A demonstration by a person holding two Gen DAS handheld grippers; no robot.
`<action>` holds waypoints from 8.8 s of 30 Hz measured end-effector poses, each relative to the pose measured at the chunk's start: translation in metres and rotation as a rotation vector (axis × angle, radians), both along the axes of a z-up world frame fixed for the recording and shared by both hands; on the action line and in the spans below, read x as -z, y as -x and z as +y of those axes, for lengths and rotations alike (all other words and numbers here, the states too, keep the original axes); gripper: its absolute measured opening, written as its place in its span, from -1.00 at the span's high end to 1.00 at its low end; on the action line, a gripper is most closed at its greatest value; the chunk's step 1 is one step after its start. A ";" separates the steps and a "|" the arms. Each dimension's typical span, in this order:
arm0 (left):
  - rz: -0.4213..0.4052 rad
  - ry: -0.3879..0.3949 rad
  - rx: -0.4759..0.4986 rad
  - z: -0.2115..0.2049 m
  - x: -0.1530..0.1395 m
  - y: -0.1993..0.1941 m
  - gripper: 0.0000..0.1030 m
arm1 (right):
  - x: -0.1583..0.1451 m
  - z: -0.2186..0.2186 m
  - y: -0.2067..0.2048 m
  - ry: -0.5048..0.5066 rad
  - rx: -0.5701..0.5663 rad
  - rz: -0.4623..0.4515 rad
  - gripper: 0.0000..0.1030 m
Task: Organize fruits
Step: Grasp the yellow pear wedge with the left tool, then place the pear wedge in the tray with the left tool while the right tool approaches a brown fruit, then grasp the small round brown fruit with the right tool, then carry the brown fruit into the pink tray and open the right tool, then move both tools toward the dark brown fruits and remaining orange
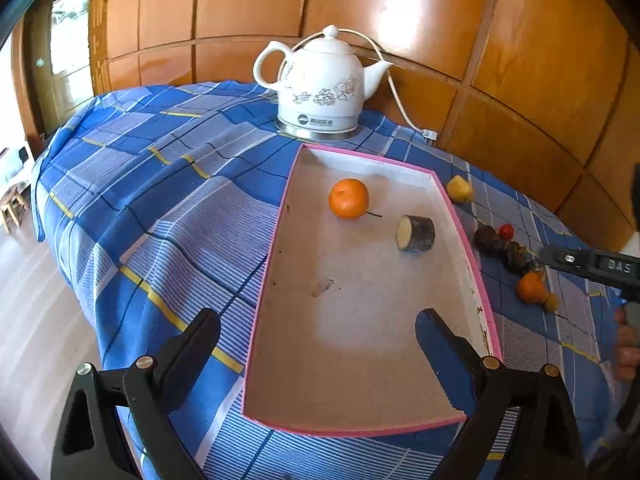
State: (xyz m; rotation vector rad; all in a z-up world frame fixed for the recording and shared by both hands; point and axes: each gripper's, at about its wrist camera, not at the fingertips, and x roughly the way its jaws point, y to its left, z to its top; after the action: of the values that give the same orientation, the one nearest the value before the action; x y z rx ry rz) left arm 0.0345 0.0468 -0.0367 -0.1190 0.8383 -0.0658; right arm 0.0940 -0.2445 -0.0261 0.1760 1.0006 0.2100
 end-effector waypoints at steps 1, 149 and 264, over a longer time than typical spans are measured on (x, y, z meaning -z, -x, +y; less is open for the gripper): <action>-0.002 -0.006 0.006 -0.002 -0.001 0.000 -0.88 | 0.000 -0.014 0.002 0.015 0.023 0.002 0.30; 0.020 -0.094 0.148 -0.054 0.001 -0.002 -0.18 | 0.063 -0.070 -0.002 0.293 -0.059 0.146 0.50; -0.084 -0.129 0.167 -0.048 -0.013 0.020 -0.63 | 0.000 -0.074 0.029 0.238 0.028 0.010 0.31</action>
State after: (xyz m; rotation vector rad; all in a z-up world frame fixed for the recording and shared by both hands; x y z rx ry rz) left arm 0.0145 -0.0014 -0.0238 0.0751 0.7652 -0.1720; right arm 0.0654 -0.3183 -0.0257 -0.0262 1.0239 0.0636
